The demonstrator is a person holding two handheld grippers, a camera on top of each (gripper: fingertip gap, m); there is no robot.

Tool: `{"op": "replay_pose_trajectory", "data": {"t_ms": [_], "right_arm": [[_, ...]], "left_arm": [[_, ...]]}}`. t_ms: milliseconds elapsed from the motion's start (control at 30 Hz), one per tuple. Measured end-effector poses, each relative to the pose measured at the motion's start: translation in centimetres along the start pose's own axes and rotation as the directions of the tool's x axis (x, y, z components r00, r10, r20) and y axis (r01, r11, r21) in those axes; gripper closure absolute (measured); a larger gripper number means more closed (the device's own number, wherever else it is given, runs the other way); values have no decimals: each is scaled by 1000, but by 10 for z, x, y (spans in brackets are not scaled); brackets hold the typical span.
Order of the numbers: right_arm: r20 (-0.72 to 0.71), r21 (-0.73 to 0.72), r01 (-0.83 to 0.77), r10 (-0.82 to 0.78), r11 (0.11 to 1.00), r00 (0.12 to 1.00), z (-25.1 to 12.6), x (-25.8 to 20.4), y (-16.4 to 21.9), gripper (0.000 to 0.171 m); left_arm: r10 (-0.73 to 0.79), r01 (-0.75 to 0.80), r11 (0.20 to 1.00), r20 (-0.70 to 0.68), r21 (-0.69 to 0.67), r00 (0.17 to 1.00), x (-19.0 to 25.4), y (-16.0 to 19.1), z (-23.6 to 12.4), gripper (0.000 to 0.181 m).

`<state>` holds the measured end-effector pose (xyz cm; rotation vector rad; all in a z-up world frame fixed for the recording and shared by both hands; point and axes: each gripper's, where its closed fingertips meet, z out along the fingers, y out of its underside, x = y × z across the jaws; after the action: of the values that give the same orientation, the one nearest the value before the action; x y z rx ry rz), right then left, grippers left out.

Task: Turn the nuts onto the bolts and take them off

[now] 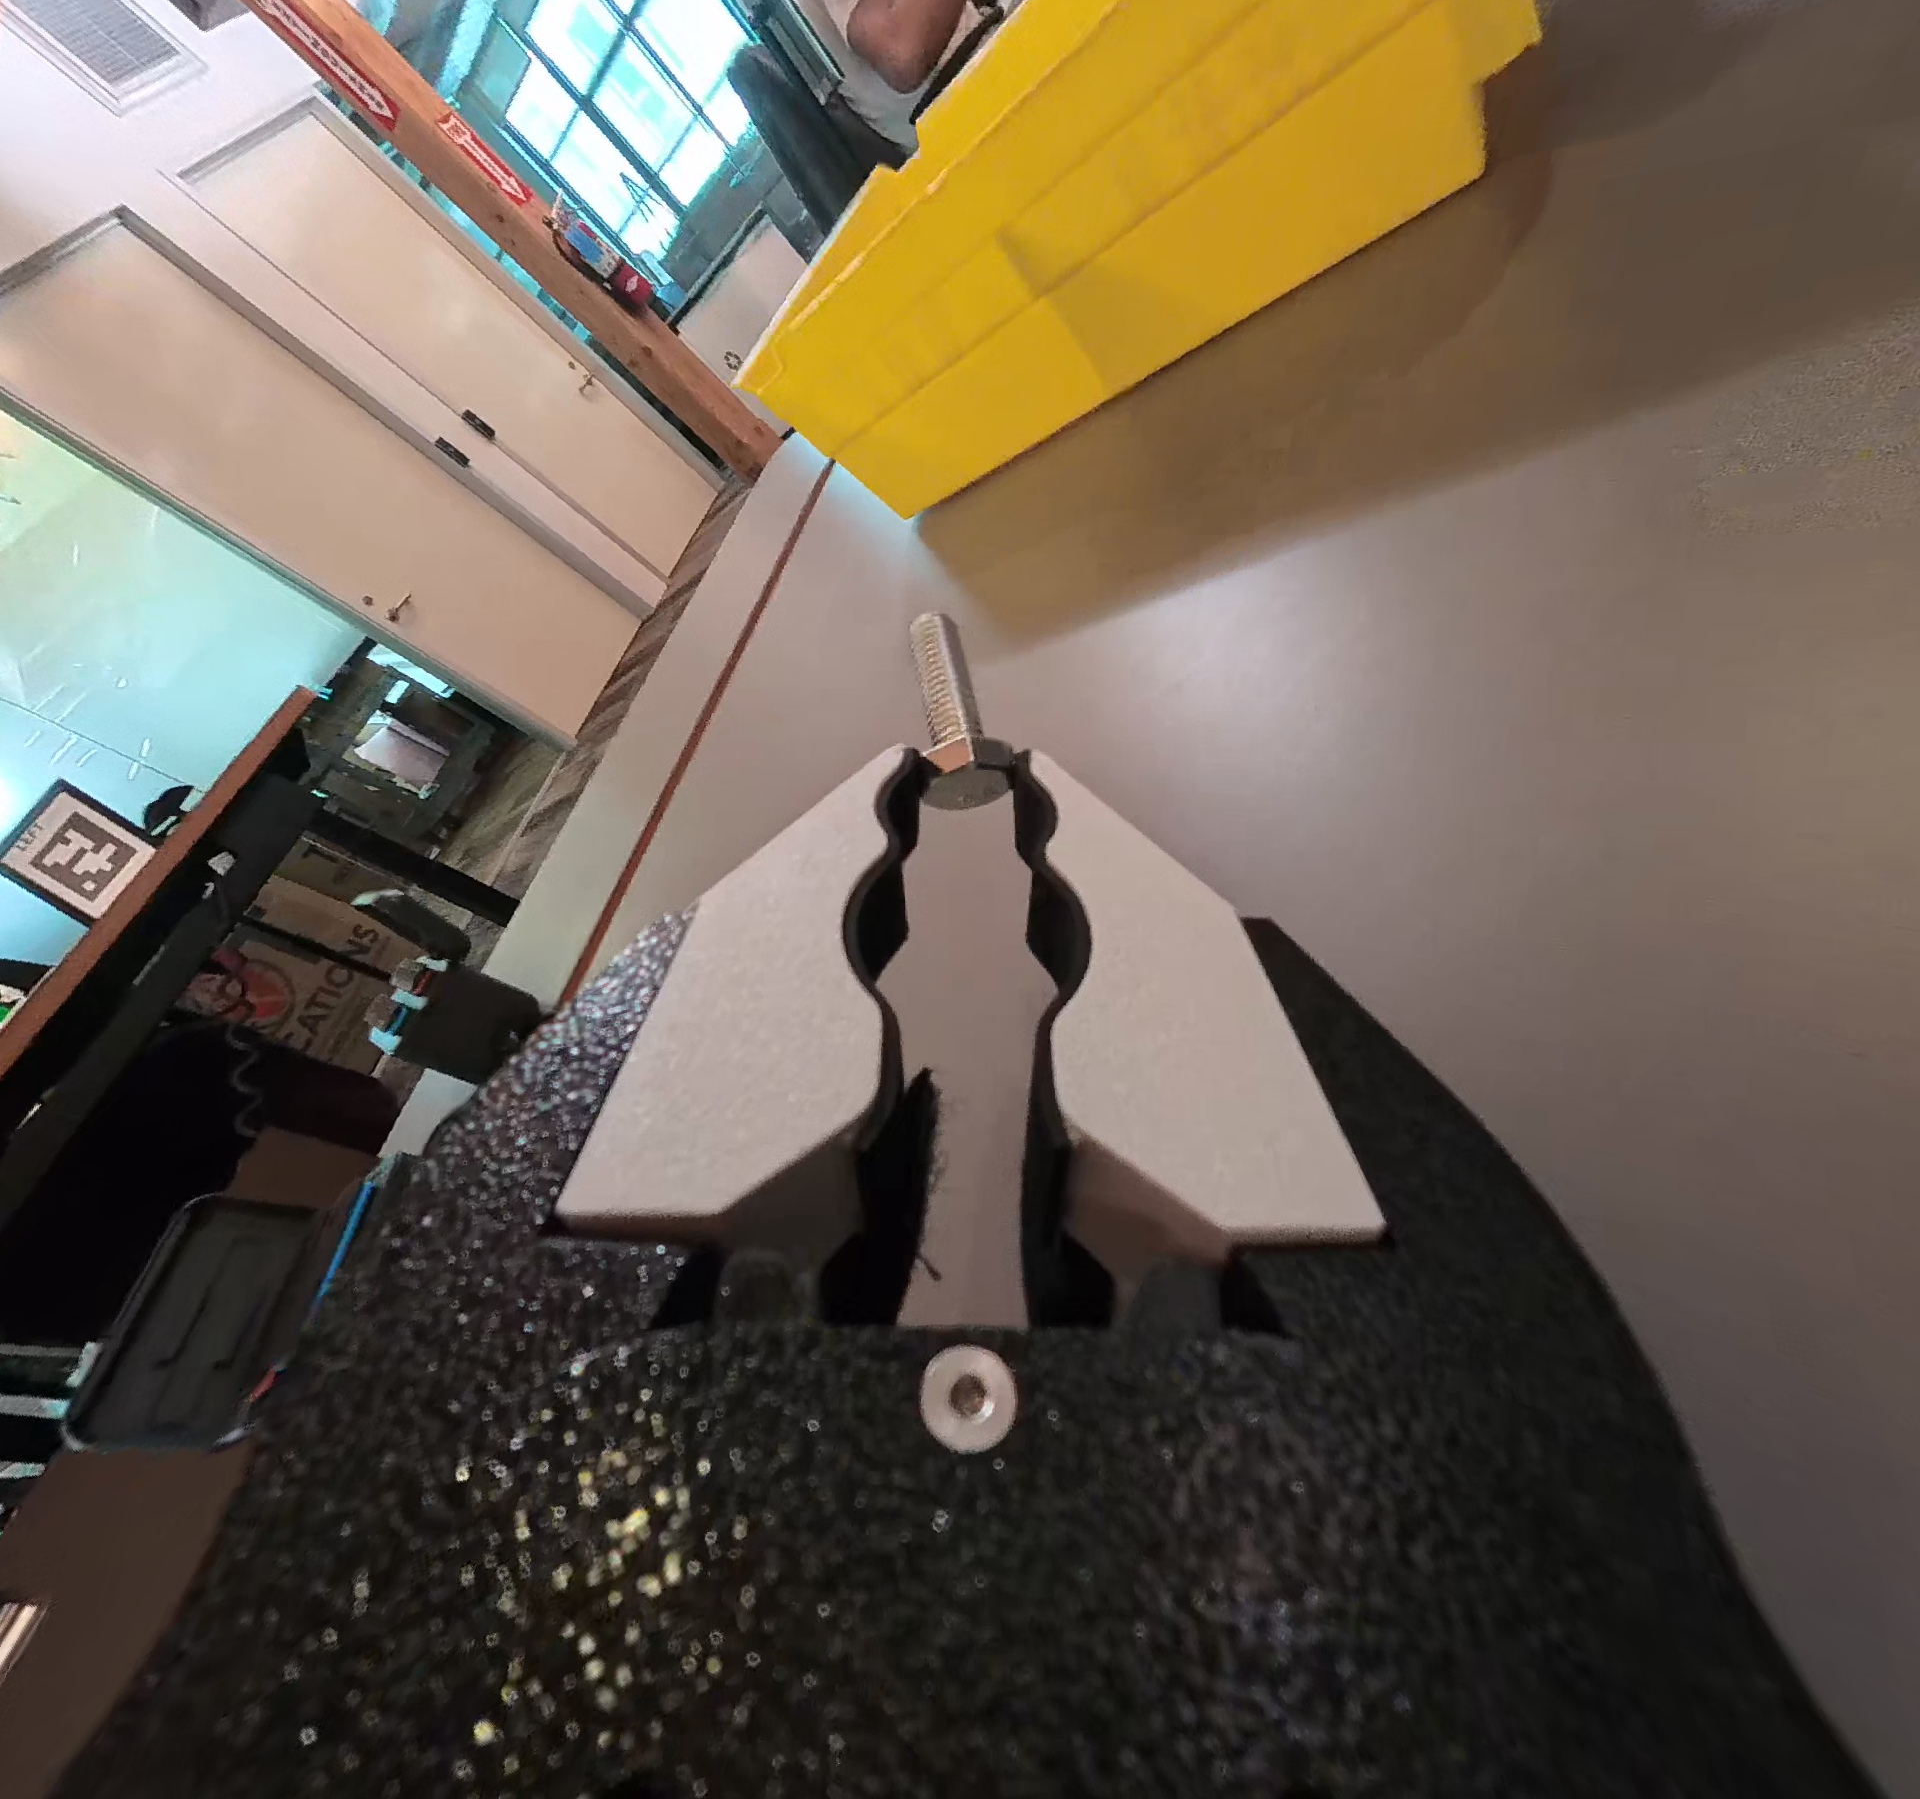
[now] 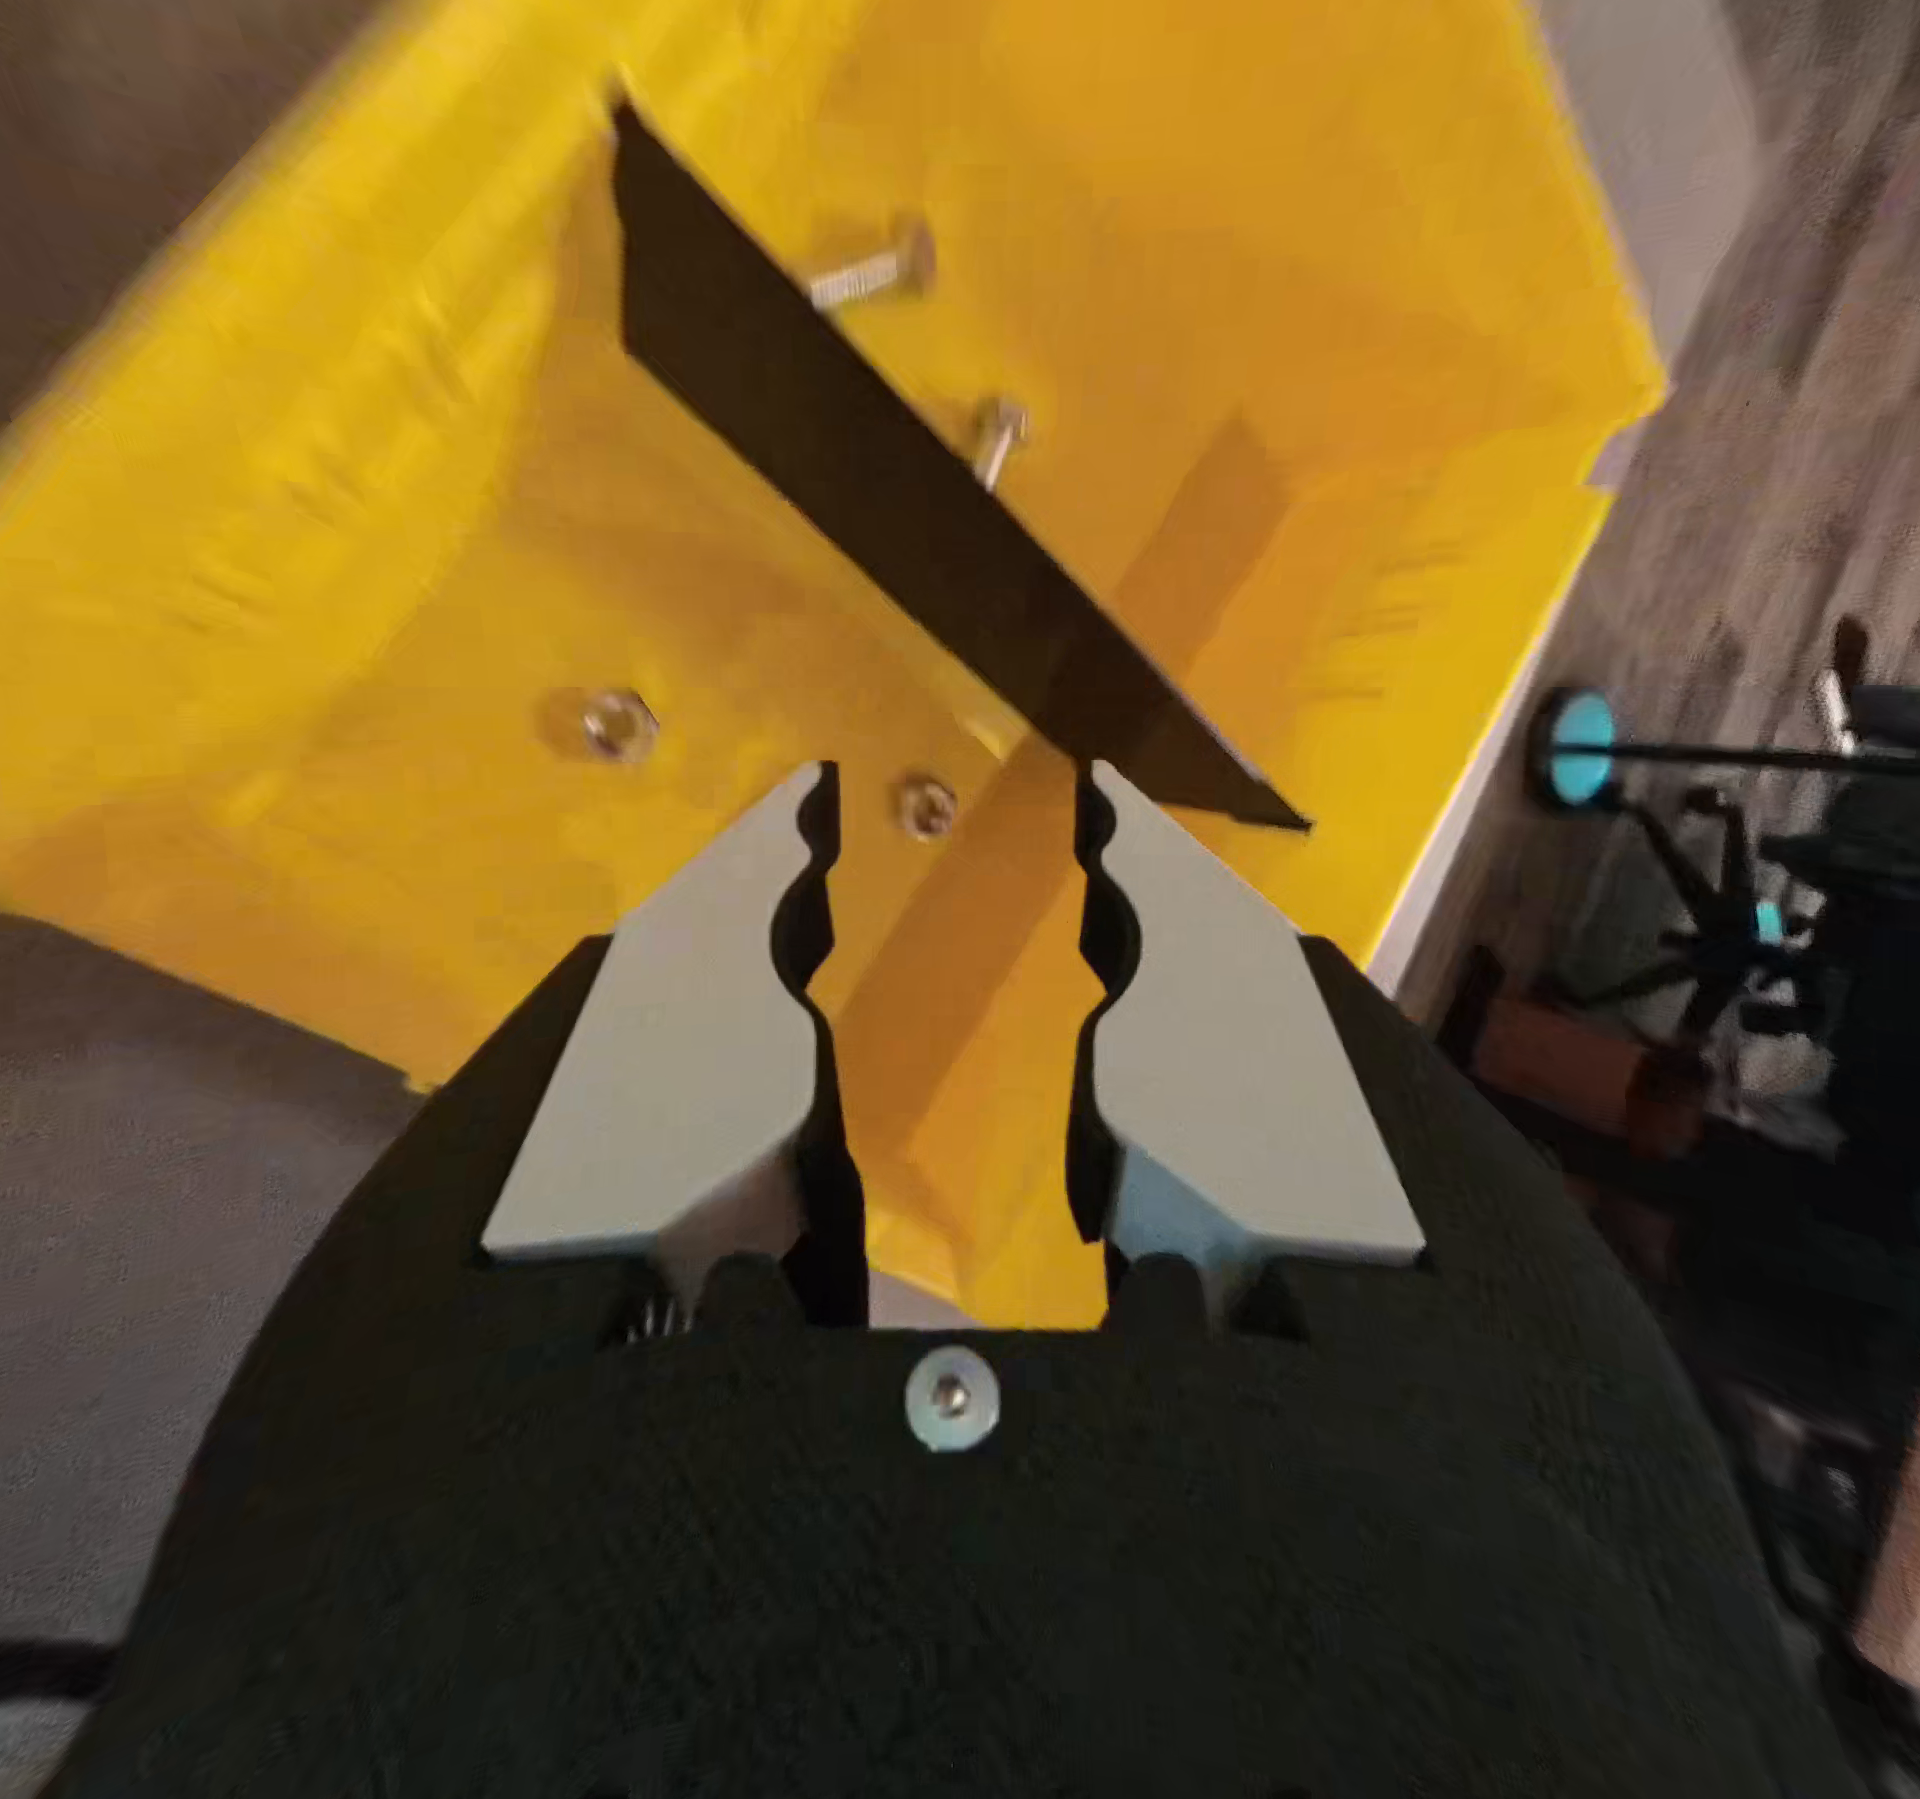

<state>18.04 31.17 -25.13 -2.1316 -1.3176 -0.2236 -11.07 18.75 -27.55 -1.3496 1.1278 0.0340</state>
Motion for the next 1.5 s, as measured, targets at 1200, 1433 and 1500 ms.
{"op": "replay_pose_trajectory", "data": {"t_ms": [1200, 1433, 1500], "right_arm": [[74, 10, -330, 329, 944, 942, 47, 38, -77, 164], [92, -20, -382, 382, 924, 919, 63, 37, -66, 154], [80, 50, -384, 380, 922, 922, 47, 37, -77, 153]], "left_arm": [[-366, 255, 876, 219, 409, 905, -47, -56, -21, 112], [-349, 243, 888, 226, 391, 910, -46, -55, -19, 113], [-349, 242, 890, 235, 386, 907, -47, -54, -19, 113]]}}
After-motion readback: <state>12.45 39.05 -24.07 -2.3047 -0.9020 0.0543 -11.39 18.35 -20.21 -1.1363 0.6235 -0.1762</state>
